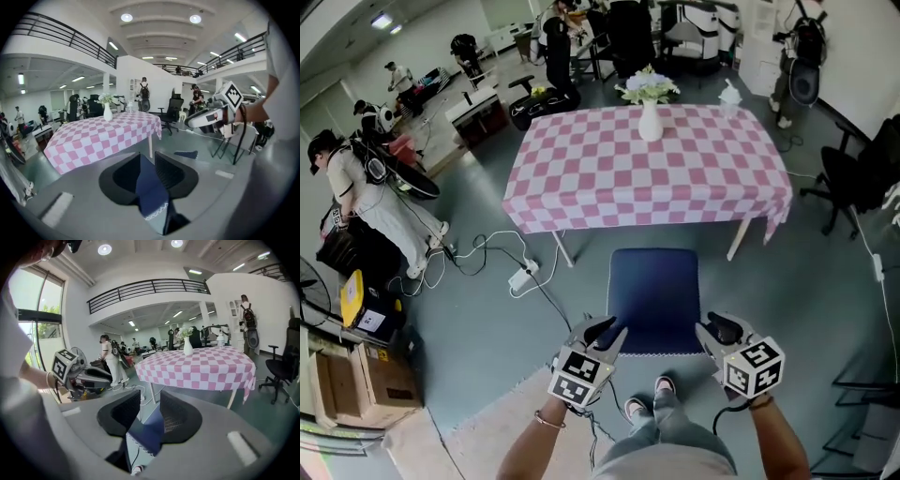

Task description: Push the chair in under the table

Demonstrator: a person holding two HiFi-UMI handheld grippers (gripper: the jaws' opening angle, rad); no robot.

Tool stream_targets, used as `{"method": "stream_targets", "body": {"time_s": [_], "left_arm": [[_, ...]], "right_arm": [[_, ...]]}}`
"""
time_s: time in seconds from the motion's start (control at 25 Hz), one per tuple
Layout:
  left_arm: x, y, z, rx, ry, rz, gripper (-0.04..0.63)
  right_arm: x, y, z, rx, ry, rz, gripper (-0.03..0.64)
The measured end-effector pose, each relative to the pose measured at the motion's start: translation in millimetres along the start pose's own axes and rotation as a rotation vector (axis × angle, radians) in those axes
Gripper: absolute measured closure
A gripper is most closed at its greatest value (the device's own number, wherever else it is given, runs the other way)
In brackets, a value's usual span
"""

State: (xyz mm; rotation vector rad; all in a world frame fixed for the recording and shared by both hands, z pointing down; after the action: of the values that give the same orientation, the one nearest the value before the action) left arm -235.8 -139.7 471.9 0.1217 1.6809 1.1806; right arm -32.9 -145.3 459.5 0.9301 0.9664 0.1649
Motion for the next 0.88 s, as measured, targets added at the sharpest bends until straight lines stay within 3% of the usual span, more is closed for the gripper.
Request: {"method": "stream_targets", "body": {"time_s": [0.16, 0.4, 0.64, 0.88], "left_arm": [[-3, 14, 12, -0.101, 0.088, -0.100, 0.497], [-7, 44, 30, -0.296, 0.170, -0.244, 0.485], [-14, 60, 48, -0.527, 0.197, -0.339, 0.479], [-30, 76, 53, -0.645, 0.172, -0.395, 0.479]], "right_arm": [[-3, 21, -10, 0.115, -0.103, -0.112, 0.500], [-11, 59, -31, 0.462, -0.175, -0.324, 0.500], [-19, 83, -28, 0.629, -0.182, -0.461, 0.500], [-31, 98, -20, 0.772, -0.153, -0.568, 0.500]]}}
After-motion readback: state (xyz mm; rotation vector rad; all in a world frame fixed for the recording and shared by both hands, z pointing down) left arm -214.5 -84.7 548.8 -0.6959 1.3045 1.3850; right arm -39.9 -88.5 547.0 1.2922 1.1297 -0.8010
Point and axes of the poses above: the fingertips, and each gripper's own axes: x backward along the fingers, z to its right, y out of its underside, the point moved 3 cm from there along x, backward along the fingers, and after that the axes turned 11 degrees about -z, right-handed, at the moved point
